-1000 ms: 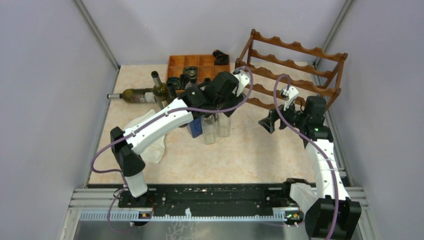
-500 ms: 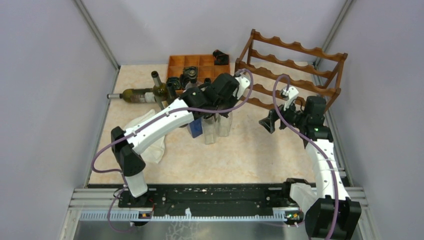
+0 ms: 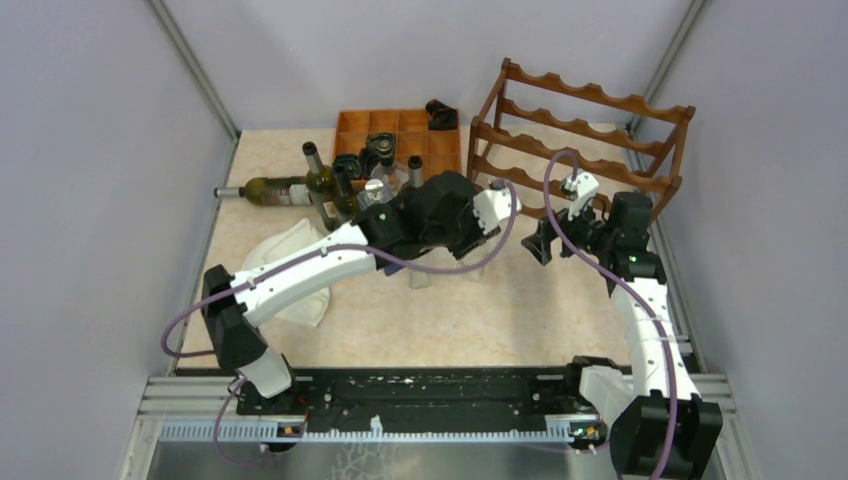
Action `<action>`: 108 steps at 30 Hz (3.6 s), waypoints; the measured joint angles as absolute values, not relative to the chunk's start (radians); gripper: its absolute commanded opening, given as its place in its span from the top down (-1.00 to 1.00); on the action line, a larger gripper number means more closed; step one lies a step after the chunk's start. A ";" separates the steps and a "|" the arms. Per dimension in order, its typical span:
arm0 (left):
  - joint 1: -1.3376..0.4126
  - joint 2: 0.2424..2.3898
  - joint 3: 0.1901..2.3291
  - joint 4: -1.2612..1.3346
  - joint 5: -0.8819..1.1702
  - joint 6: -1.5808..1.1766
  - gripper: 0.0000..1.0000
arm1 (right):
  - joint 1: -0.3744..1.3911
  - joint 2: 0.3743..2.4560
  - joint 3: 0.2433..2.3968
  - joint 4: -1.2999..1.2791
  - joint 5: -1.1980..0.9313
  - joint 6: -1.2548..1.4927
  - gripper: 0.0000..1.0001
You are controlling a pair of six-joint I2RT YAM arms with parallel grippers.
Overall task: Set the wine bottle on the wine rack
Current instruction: Pick up the wine bottle from the center of the board.
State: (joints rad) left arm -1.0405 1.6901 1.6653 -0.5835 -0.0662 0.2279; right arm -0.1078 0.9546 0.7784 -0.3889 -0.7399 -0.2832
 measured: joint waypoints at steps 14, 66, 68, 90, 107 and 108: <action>-1.269 1.496 1.130 0.060 -0.147 0.657 1.00 | -0.128 0.997 0.778 -0.376 -0.540 -0.207 -0.97; -1.298 1.447 0.778 0.742 -0.249 0.433 1.00 | 0.073 1.056 0.660 -0.446 -1.164 -1.036 -0.92; -1.298 1.447 0.786 0.728 -0.245 0.422 1.00 | 0.119 1.061 0.659 -0.426 -1.164 -1.035 -0.91; -1.290 1.421 0.768 0.766 -0.218 0.307 -0.47 | 0.253 1.093 0.622 -0.341 -1.190 -1.009 0.85; -1.300 0.958 0.693 0.382 -0.040 0.015 -0.97 | 0.173 1.062 0.844 -0.947 -0.857 -1.443 1.00; -1.300 0.939 0.676 0.365 -0.017 -0.004 -0.97 | 0.173 1.063 0.878 -1.008 -0.807 -1.478 1.00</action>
State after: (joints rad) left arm -1.3003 0.9394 0.6762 0.3653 -0.0174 -0.0044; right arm 0.1734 1.0630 0.8783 -1.0077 -0.8070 -1.4784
